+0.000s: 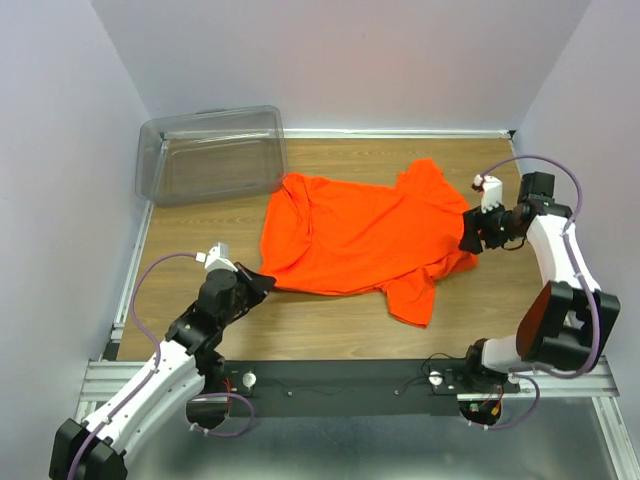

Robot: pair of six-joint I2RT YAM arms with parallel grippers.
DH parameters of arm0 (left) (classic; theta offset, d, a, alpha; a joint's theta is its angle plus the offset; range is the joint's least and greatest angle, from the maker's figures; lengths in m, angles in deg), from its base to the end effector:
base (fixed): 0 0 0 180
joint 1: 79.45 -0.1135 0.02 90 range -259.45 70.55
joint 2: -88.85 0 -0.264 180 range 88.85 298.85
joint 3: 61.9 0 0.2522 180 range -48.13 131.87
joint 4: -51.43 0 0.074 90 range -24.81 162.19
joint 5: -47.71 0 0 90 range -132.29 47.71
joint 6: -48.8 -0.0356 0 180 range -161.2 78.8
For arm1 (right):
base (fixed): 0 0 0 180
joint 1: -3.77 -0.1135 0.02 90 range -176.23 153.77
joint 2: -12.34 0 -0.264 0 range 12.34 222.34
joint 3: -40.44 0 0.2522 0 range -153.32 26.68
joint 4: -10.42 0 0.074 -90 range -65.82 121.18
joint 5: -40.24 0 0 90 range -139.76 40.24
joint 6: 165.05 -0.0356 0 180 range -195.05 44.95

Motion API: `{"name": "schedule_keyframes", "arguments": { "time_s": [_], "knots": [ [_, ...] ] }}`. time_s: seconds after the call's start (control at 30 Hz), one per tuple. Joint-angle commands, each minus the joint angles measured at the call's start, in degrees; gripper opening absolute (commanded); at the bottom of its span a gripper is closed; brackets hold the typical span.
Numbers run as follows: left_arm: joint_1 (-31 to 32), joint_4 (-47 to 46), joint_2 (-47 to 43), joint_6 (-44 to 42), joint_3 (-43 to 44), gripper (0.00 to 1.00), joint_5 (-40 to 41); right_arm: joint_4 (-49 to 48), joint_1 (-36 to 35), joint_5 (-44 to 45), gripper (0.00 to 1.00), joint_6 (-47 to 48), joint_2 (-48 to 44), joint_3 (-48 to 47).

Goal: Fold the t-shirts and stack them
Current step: Flatten the tshirt out

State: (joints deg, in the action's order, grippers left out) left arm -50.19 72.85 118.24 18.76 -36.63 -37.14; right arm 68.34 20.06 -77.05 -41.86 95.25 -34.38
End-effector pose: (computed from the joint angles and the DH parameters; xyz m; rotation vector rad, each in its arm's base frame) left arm 0.1239 -0.0658 0.1777 -0.6226 2.0398 -0.8757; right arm 0.2734 -0.0629 0.2435 -0.5045 2.5017 0.3353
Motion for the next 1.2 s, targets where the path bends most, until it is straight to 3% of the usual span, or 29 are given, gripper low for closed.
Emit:
{"name": "schedule_keyframes", "arguments": {
  "time_s": [0.0, 0.03, 0.07, 0.1, 0.2, 0.4, 0.63, 0.93, 1.07, 1.13, 1.17],
  "knots": [
    [-0.34, -2.38, 0.84, 0.33, 0.44, 0.00, -1.81, 13.88, -3.54, -14.62, 0.73, 20.11, -5.83, 0.59],
    [-0.43, -2.74, 2.33, -0.19, 1.05, 0.00, -1.89, 17.24, -6.60, -17.85, 0.73, 25.29, -6.88, 1.11],
    [-0.34, -3.35, 3.21, -0.55, 1.32, 0.00, -1.98, 23.80, -8.37, -19.02, 0.73, 37.79, -7.58, 1.99],
    [-0.43, -3.62, 4.00, -0.90, 1.67, 0.00, -1.98, 25.00, -9.86, -19.81, 0.73, 42.35, -8.38, 3.39],
    [-0.34, -4.14, 7.25, -1.78, 3.08, 0.00, -1.98, 24.13, -15.92, -18.69, 0.82, 50.91, -11.45, 9.97],
    [-0.34, -4.32, 8.84, -2.31, 4.40, 0.00, -2.16, 27.03, -22.35, -9.73, 0.80, 62.51, -11.98, 16.05],
    [-0.34, -4.32, 10.25, -2.13, 5.01, 0.00, -2.16, 23.26, -26.12, -3.83, 0.78, 64.64, -15.76, 20.36],
    [-0.34, -4.23, 10.25, -1.25, 5.54, 0.00, -2.95, 10.17, -39.91, 3.55, 0.61, 53.31, -10.15, 24.66],
    [-0.34, -4.32, 9.99, -0.99, 5.54, 0.00, -2.95, 6.91, -43.45, 6.45, 0.47, 49.26, -7.95, 24.76],
    [-0.34, -4.32, 9.81, -0.99, 5.54, 0.00, -2.78, 6.73, -43.80, 6.63, 0.34, 48.03, -7.68, 24.15],
    [-0.34, -4.23, 9.73, -1.08, 5.54, 0.00, -2.69, 6.90, -43.80, 6.81, 0.20, 47.06, -8.03, 23.80]
  ]
}}
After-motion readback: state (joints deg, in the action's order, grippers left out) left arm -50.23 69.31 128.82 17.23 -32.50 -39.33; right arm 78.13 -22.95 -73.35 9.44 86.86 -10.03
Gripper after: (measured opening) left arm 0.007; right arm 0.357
